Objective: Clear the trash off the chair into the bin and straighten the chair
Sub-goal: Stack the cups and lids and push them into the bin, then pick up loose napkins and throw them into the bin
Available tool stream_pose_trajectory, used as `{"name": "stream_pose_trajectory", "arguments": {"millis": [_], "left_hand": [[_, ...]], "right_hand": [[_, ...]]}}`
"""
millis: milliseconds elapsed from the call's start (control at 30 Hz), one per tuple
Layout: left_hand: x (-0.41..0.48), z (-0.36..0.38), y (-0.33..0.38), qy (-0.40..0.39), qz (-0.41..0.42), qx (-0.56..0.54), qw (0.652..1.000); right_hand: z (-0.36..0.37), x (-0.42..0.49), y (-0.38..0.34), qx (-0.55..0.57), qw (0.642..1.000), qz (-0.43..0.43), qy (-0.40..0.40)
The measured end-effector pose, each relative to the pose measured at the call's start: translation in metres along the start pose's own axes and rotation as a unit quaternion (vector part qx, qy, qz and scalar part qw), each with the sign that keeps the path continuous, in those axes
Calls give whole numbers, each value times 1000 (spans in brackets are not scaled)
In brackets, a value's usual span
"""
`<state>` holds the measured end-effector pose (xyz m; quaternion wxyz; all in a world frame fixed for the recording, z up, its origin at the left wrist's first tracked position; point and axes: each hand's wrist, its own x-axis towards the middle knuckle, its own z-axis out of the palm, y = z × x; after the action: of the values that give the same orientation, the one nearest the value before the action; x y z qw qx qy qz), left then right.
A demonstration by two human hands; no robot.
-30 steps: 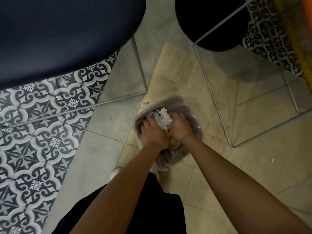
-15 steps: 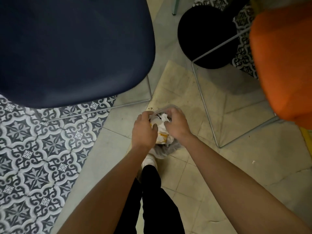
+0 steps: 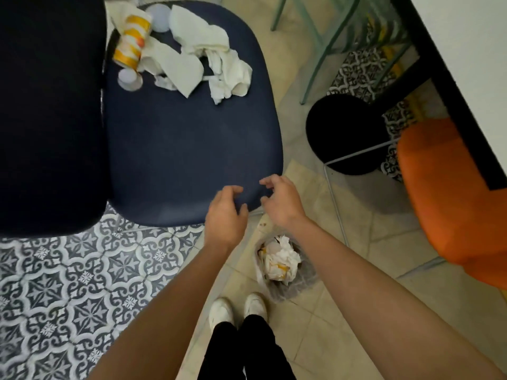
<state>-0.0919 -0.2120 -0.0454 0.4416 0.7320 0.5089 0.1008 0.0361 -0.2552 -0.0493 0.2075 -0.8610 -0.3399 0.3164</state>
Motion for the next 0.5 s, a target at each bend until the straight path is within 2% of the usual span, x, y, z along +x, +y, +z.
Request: {"name": "stream_pose_trajectory", "arguments": {"millis": [233, 500], "left_hand": [[63, -42, 5, 34, 0, 3, 999], [160, -61, 14, 58, -25, 1, 998]], "right_hand": [[-7, 51, -50, -15, 999, -35, -11], [-17, 154, -92, -8, 999, -38, -25]]}}
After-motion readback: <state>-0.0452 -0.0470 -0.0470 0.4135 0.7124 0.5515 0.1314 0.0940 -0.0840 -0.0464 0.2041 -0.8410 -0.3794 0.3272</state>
